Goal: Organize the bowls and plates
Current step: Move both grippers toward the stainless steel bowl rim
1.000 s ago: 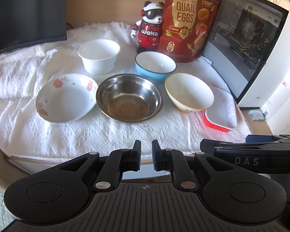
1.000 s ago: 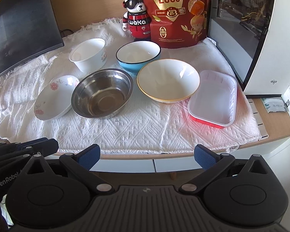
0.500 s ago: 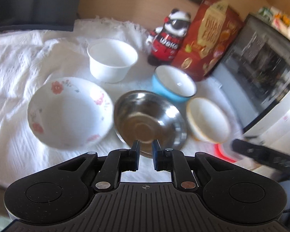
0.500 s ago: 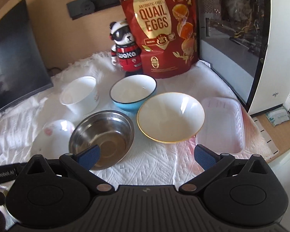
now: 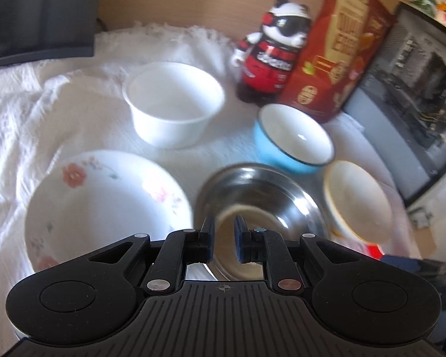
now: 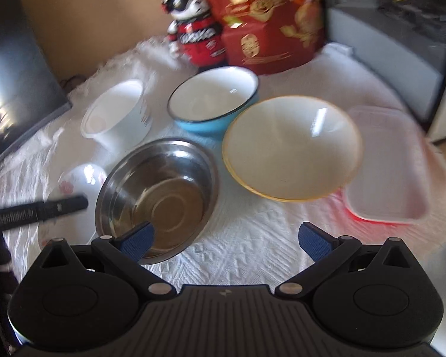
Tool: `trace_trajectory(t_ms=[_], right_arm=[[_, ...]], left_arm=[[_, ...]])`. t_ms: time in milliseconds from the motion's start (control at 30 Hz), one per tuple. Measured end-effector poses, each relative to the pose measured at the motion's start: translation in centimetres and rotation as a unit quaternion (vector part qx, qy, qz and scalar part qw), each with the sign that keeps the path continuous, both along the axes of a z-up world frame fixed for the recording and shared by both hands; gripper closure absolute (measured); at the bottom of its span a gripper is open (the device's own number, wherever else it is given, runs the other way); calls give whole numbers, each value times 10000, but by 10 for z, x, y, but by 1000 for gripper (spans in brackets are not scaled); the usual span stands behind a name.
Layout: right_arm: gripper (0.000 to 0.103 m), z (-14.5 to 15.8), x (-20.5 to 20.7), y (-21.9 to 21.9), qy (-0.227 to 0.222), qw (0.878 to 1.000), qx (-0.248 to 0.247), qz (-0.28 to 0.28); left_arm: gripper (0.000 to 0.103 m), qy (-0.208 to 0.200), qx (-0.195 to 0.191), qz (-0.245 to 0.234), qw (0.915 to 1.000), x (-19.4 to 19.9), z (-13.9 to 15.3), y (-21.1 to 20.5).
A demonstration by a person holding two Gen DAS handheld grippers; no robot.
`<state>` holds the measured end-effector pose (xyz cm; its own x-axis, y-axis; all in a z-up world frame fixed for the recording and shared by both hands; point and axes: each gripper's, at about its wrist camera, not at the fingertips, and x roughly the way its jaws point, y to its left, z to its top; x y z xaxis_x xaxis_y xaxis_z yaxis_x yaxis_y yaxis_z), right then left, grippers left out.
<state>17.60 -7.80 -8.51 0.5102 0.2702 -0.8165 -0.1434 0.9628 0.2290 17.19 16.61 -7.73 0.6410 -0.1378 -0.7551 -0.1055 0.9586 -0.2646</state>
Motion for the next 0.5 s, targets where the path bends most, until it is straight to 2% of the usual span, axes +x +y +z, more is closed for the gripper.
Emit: trace_trajectory(t_ms=[200, 333, 500], right_arm=[[0, -36, 38, 13, 519, 9972, 426, 343], [0, -55, 57, 16, 784, 9941, 686, 301], [0, -75, 71, 21, 1235, 9897, 704, 180]], left_arm=[[88, 445, 380, 33, 9983, 28, -12, 7], [88, 517, 343, 136, 9980, 31, -16, 12], [88, 578, 156, 140, 9981, 27, -21, 25]])
